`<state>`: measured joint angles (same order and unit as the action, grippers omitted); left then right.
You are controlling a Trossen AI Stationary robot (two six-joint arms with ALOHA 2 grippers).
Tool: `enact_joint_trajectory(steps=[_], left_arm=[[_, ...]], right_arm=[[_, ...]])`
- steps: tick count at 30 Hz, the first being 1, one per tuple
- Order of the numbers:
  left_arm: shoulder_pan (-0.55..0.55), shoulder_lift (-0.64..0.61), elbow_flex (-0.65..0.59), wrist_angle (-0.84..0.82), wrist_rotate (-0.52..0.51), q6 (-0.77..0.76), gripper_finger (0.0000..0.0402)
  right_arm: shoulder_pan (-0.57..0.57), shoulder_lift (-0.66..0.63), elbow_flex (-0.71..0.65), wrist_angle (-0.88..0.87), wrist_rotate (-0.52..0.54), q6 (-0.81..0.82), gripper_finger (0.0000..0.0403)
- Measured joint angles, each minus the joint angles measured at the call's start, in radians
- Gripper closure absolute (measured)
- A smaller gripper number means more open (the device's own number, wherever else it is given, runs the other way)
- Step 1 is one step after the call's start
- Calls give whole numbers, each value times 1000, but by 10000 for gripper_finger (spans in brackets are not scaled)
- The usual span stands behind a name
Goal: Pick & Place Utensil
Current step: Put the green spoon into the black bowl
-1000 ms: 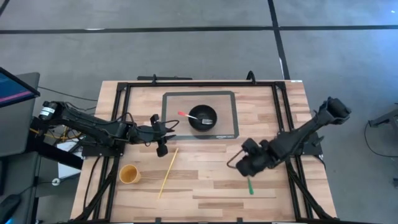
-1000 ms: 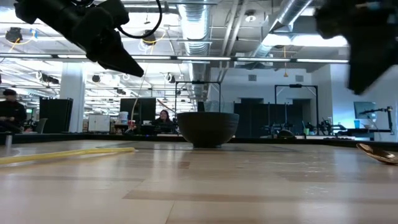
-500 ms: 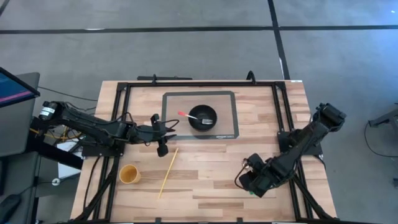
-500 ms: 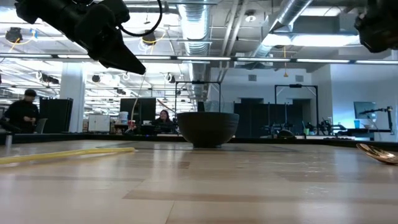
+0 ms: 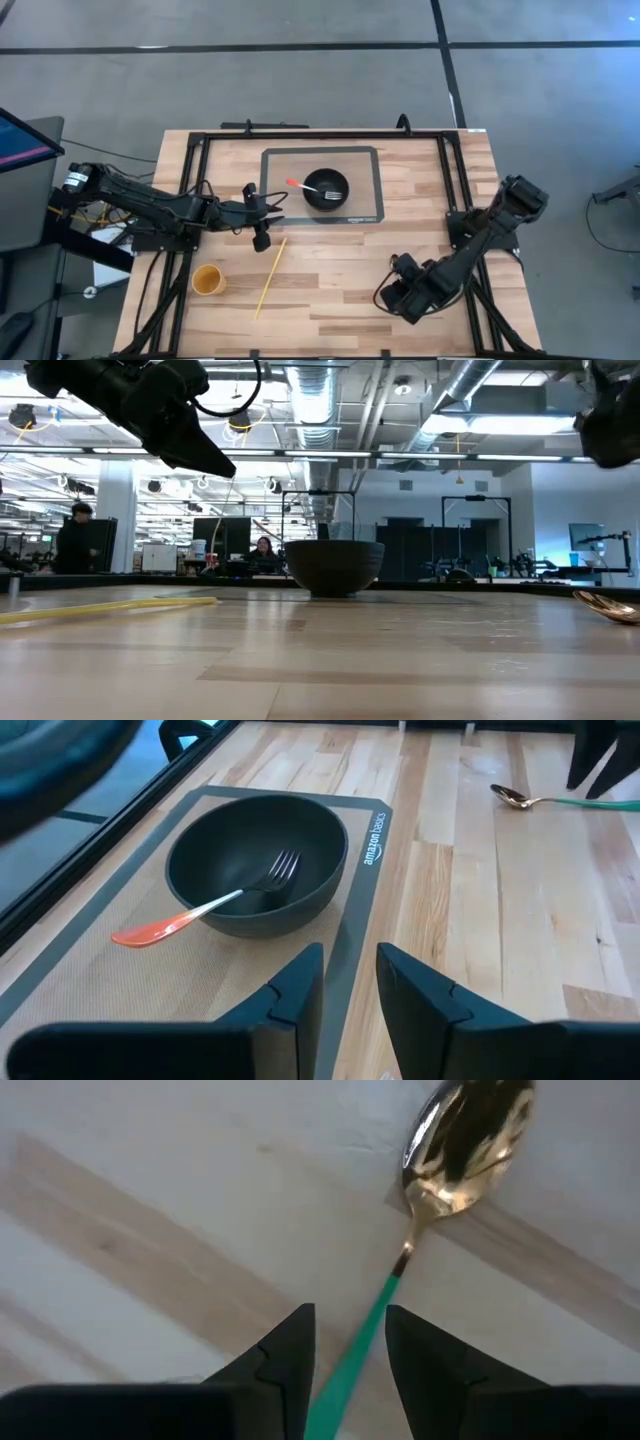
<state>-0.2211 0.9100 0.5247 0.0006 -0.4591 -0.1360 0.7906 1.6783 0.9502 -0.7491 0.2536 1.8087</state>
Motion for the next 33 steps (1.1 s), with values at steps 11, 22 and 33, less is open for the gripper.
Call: enact_joint_trajectory(steps=[11, 22, 33], left_arm=[[0, 0, 0, 2, 0, 0, 304], [0, 0, 0, 7, 0, 0, 304], [0, 0, 0, 9, 0, 0, 304]], right_arm=[[1, 106, 4, 11, 28, 32, 285], [0, 100, 0, -1, 17, 28, 379], [-1, 106, 37, -44, 4, -35, 396]])
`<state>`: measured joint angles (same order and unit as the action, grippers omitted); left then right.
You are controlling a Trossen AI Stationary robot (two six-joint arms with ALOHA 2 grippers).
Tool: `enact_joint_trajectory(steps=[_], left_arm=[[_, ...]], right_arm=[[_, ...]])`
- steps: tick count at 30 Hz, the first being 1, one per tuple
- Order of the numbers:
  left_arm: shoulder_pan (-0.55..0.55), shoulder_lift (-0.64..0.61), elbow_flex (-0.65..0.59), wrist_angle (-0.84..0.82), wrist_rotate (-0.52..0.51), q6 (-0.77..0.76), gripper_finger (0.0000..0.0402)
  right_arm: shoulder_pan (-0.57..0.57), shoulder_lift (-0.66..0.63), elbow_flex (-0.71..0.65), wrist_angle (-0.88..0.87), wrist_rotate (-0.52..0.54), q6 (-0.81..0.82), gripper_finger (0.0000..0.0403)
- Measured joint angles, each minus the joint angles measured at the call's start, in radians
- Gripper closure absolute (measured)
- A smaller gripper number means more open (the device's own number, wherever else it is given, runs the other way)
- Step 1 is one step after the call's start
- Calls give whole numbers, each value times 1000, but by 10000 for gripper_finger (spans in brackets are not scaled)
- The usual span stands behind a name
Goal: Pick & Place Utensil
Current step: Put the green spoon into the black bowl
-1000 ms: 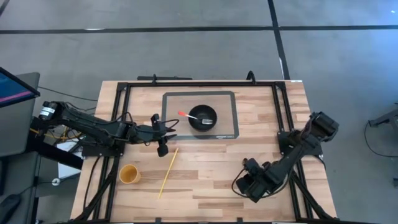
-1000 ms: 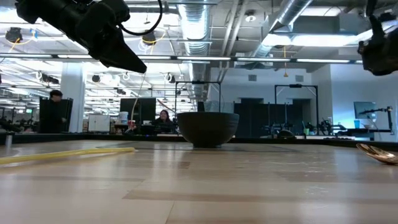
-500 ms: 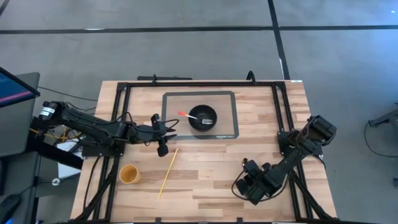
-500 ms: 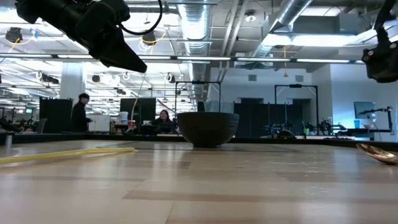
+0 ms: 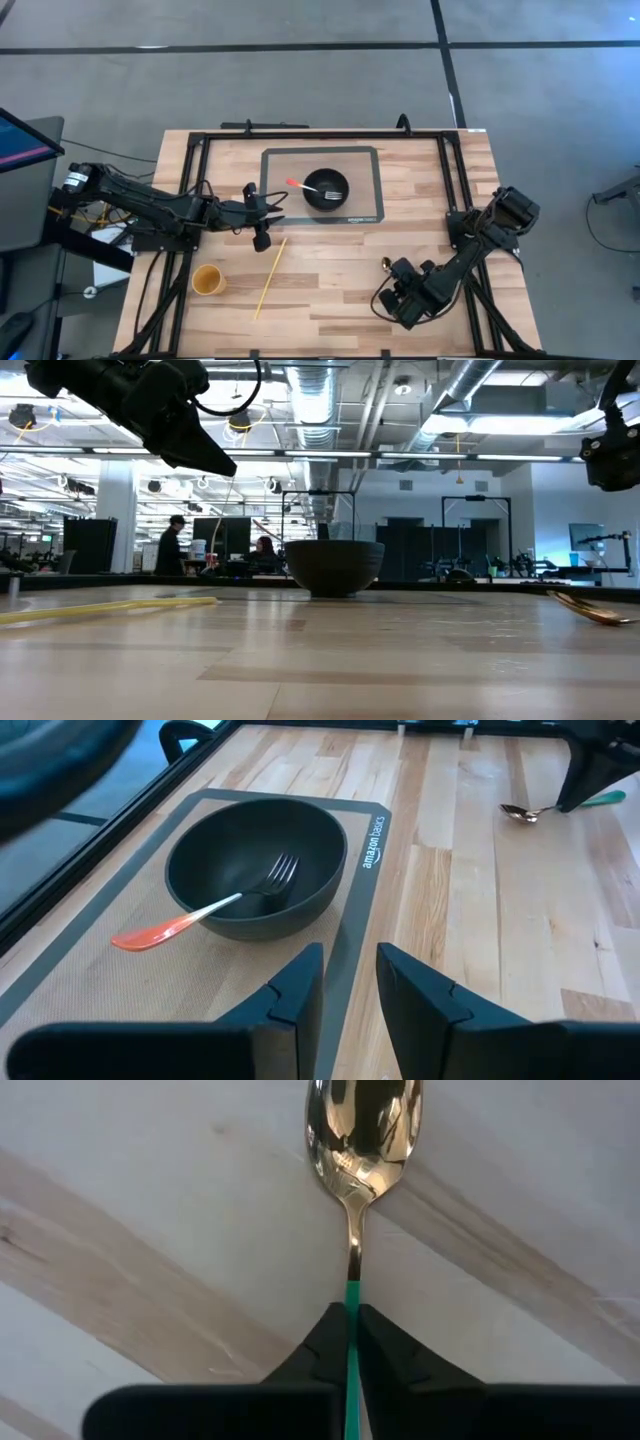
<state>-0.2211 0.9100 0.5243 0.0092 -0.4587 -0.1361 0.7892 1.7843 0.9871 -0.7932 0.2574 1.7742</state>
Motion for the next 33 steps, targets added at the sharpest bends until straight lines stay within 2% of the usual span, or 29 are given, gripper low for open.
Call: enact_joint_trajectory(steps=[9, 16, 24, 33], left_arm=[[0, 0, 0, 16, 0, 0, 304], [0, 0, 0, 18, 0, 0, 304], [0, 0, 0, 18, 0, 0, 304], [0, 0, 0, 18, 1, 0, 304]], right_arm=[[-60, 0, 98, -37, -27, -175, 397], [-166, -1, 169, -51, -44, -406, 396], [-299, -3, 278, -178, -44, -658, 397], [-415, -3, 350, -288, 6, -885, 397]])
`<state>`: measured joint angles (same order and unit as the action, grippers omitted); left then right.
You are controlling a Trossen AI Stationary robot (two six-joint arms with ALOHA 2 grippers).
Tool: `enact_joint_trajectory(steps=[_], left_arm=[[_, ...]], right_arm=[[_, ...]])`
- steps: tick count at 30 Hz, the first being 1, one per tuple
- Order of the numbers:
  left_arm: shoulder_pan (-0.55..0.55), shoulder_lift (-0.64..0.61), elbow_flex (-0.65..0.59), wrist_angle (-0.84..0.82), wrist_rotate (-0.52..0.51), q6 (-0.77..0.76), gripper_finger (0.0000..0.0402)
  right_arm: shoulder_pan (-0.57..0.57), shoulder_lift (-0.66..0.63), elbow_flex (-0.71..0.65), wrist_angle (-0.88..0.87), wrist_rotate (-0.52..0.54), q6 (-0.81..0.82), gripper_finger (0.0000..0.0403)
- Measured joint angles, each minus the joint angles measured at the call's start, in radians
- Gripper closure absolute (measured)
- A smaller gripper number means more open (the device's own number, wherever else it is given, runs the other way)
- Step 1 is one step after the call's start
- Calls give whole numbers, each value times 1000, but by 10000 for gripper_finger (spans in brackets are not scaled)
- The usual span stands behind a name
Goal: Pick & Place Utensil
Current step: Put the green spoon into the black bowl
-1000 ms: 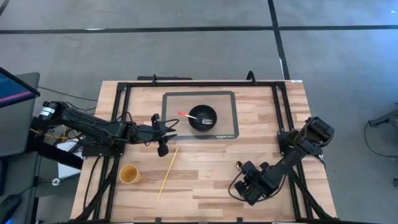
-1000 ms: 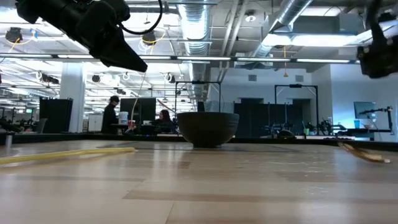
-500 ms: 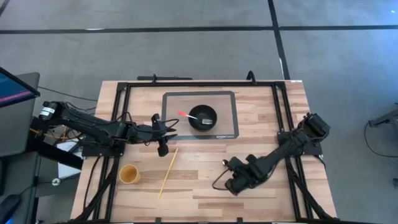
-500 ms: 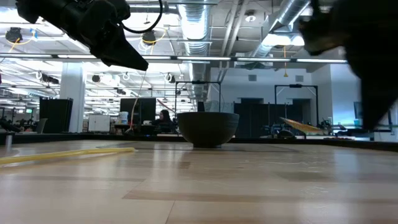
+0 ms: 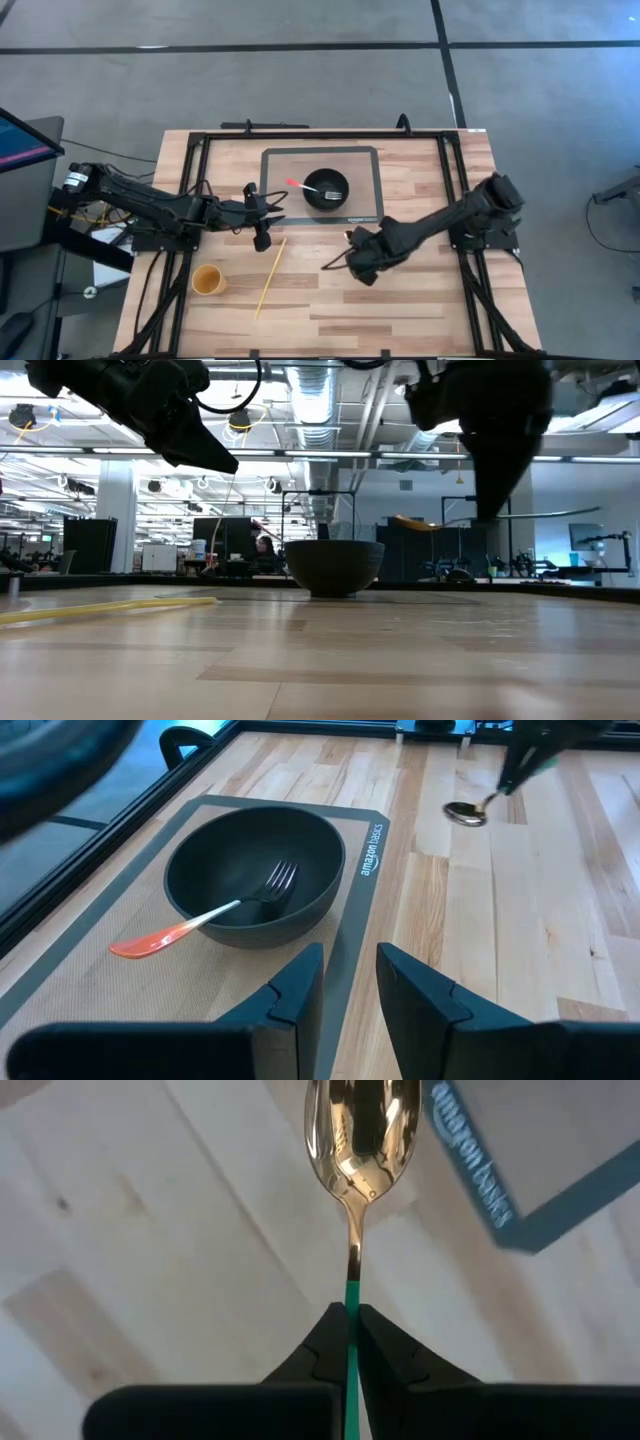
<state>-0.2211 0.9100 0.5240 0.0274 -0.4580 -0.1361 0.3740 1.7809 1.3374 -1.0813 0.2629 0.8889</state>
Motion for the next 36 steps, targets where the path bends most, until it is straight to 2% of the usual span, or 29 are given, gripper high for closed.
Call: enact_joint_trajectory(steps=[11, 19, 28, 36], left_arm=[[0, 0, 0, 0, 0, 0, 304], [0, 0, 0, 0, 0, -1, 304], [0, 0, 0, -1, 0, -3, 304], [0, 0, 0, -1, 0, -3, 304]], right_arm=[[-173, 0, 51, -3, 1, -305, 394], [-326, 0, 55, 129, -8, -524, 391], [-467, 0, 55, 230, -132, -580, 391], [-526, 6, 55, 313, -139, -585, 391]])
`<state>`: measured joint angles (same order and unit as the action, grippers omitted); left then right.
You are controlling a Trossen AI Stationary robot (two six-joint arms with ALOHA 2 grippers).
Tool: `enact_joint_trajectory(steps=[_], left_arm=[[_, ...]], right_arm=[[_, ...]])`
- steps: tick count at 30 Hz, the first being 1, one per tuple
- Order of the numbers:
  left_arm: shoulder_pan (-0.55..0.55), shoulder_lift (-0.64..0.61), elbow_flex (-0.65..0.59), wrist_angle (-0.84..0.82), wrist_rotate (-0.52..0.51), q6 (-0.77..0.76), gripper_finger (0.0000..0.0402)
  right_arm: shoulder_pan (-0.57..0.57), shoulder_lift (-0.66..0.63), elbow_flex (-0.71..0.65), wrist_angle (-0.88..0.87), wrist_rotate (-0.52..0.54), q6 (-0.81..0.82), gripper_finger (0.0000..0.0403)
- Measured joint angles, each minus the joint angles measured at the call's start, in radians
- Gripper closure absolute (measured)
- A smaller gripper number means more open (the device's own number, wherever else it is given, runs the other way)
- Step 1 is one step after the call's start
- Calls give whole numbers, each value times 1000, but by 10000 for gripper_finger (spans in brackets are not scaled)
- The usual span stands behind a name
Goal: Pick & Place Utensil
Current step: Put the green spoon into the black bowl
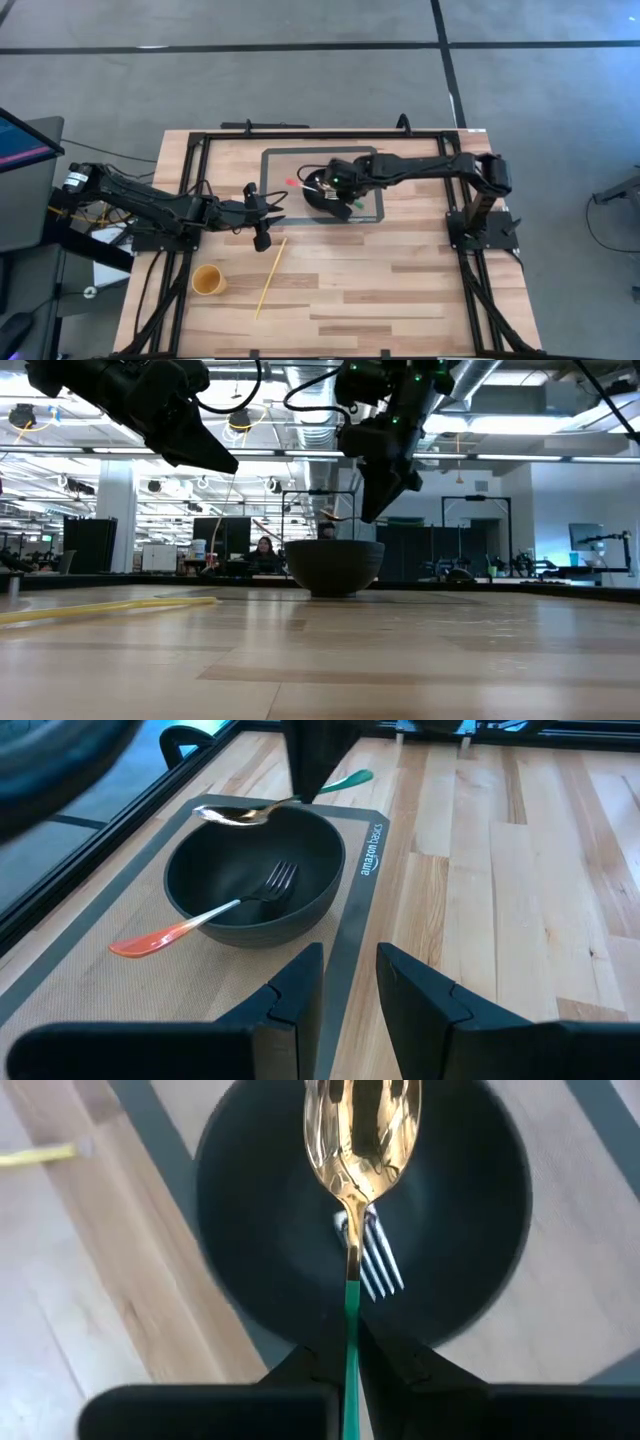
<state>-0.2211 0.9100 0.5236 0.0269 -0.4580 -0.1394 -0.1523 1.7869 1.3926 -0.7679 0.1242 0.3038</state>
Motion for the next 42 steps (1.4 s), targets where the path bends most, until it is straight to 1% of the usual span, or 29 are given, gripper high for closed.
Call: enact_joint_trajectory(steps=[12, 14, 19, 24, 29, 32, 36, 40, 42], left_arm=[[0, 7, 0, -4, 0, 0, 304], [-1, 15, 0, 3, -1, 1, 304], [-1, 31, 0, -4, 0, 3, 304], [-1, 42, -1, -4, 0, 3, 304], [-1, 47, 0, 0, -10, -1, 304], [-1, 84, 0, -3, -12, -5, 304], [12, 165, 0, -2, -11, -8, 304], [56, 250, 0, 15, -11, -29, 304], [84, 284, 0, 49, -12, -39, 304]], right_arm=[[-21, 74, 4, 29, 0, -33, 390], [-27, 74, 3, 15, 0, -50, 390], [-48, 73, 4, 51, -1, -50, 390], [-61, 76, 4, 56, -52, -50, 386], [-61, 81, 3, 48, -79, -52, 387], [-62, 83, 3, 47, -79, -52, 387], [-73, 83, 3, 48, -79, -52, 384], [-86, 83, 3, 50, -86, -51, 383], [-95, 83, 3, 51, -121, -51, 383]])
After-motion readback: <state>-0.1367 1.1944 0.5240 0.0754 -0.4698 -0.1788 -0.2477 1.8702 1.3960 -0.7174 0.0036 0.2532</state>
